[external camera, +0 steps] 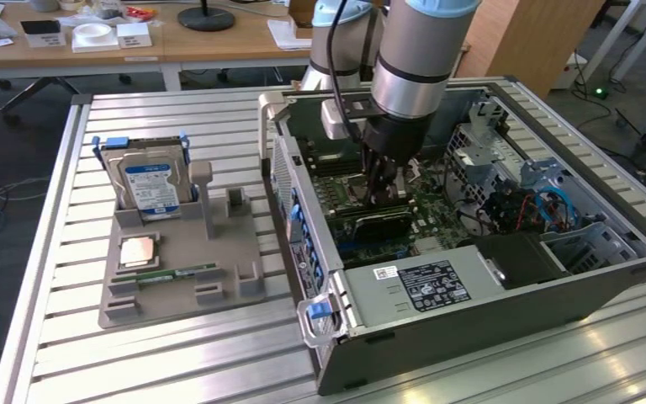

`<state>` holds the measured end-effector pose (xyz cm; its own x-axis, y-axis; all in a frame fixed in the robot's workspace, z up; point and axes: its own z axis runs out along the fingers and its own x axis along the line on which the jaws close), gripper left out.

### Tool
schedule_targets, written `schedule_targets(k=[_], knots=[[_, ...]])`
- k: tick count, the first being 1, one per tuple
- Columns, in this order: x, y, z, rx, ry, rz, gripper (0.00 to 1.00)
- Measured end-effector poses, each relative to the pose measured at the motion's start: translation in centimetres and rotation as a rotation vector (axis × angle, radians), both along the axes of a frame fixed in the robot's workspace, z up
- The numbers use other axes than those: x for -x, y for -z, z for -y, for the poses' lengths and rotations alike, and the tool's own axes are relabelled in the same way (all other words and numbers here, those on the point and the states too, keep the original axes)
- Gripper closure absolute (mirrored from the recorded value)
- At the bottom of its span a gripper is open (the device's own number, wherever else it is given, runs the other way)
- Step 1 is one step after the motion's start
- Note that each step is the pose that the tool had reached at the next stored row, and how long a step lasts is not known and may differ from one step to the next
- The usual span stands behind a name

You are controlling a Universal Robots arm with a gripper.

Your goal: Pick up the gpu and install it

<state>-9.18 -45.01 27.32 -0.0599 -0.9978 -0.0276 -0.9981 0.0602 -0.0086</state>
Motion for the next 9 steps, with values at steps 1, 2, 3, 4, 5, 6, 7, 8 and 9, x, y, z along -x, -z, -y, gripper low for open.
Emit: schedule_targets(k=[1, 2, 3, 4, 5, 6, 7, 8, 9], knots=[[0.00, 0.08, 0.00, 0.0000, 0.000, 0.0000, 0.89], [0.00, 0.19, 0.00, 0.0002, 0.000, -0.0001, 0.89], [0.00, 0.32, 0.00, 0.0001, 0.000, 0.0000, 0.89], [0.00, 0.43, 0.00, 0.0001, 0.000, -0.0001, 0.89], [0.00, 0.49, 0.00, 0.0000, 0.000, 0.0000, 0.89], [0.00, 0.48, 0.01, 0.0003, 0.000, -0.0001, 0.89], [0.00, 0.48, 0.01, 0.0003, 0.000, -0.0001, 0.89], [0.00, 0.53, 0.00, 0.0001, 0.000, 0.0000, 0.89], [0.00, 0.60, 0.00, -0.0001, 0.000, 0.0001, 0.89]])
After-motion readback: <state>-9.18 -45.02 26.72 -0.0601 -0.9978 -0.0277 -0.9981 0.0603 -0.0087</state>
